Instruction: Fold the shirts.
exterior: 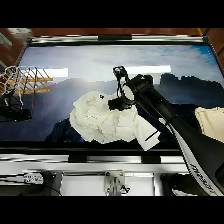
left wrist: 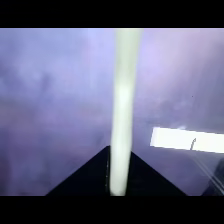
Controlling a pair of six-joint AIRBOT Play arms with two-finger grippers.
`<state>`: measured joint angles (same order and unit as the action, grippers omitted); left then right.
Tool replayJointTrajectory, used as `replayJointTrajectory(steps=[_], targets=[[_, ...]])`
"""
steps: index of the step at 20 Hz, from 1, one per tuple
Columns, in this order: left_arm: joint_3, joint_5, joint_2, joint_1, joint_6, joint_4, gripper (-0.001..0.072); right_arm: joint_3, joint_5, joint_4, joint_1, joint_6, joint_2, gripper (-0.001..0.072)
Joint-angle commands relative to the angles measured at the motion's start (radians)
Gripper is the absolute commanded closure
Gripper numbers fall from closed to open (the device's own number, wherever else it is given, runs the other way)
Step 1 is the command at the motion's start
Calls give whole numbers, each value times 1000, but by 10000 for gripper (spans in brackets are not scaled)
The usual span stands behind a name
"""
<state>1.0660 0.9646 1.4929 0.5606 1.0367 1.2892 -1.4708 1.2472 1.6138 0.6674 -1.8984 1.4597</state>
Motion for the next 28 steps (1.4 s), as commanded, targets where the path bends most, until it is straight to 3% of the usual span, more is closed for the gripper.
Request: replayJointTrajectory(steps=[1, 8, 10, 13, 16, 22, 26, 28], targets=[[4, 6, -34, 0, -4, -7, 638, -1, 3, 11, 0, 0, 0, 635], [87, 9, -211, -8, -3, -17, 639, -3, 79, 74, 0, -1, -18, 635], [114, 23, -289, -28, -4, -88, 639, -26, 121, 130, 0, -2, -31, 635], [117, 74, -444, -143, -32, -191, 639, -108, 195, 217, 0, -3, -34, 635], [104, 234, -565, -331, -55, -164, 640, -189, 212, 261, -15, -14, -34, 635], [-188, 407, -843, -575, 34, 33, 641, -261, 237, 216, -123, -23, -34, 635], [-410, 439, -1101, -672, 25, 12, 642, -261, 246, 206, -145, 0, -34, 635], [-459, 512, -1186, -748, 88, -39, 643, -261, 247, 201, -145, 0, -34, 635]])
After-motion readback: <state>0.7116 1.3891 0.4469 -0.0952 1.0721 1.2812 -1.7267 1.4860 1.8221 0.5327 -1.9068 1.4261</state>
